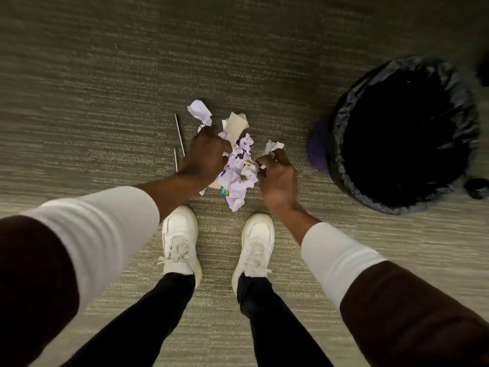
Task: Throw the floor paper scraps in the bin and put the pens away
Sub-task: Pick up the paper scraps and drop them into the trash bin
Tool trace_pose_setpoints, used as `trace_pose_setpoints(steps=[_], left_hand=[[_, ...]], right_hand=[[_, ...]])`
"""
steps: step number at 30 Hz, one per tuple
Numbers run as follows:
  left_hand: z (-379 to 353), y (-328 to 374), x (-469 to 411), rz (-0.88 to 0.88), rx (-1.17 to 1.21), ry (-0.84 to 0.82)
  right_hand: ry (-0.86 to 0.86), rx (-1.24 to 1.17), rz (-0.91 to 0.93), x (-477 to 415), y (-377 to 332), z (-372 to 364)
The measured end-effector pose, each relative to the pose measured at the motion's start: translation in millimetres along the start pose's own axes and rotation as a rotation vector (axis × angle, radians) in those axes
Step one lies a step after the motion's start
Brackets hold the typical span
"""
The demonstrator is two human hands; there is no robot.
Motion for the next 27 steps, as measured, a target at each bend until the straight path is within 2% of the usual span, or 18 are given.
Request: trace_pose_setpoints(steps=[4, 7, 13, 18, 20, 24, 27], left_hand=[[37, 62, 16, 0.033, 0.139, 0.006], [60, 110, 19, -0.005, 0.25, 0.12], [75, 201, 9, -0.09, 0.326, 0.166], [50, 250, -8, -0.205, 0.283, 0.087], [39, 264, -18, -0.228, 0.229, 0.009], [31, 278, -36, -0.134, 0.187, -0.179], [30, 276, -39, -0.145, 0.21, -0.184]], right_hand=[[0.169, -0.072, 0.014, 21, -13, 65], [0.271, -0.069, -0.024, 36, -14, 116], [0.44, -0.022, -0.182, 57, 34, 189], [0.421, 0.038, -0.306, 54, 97, 212], [0.383, 0.018, -0.326, 49, 117, 212], [0.366, -0.048, -0.404, 40, 136, 213], [0.369, -0.074, -0.415, 37, 131, 212]])
Point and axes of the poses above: each hand's wrist, its own x-axis away from the middle knuckle, its own z-axis out of the back of the hand, y = z × x, the point moved 2 cm from there along -x, towards the middle knuckle, and after that the axes turned 3 degrees about -x, right-handed, at the moved point
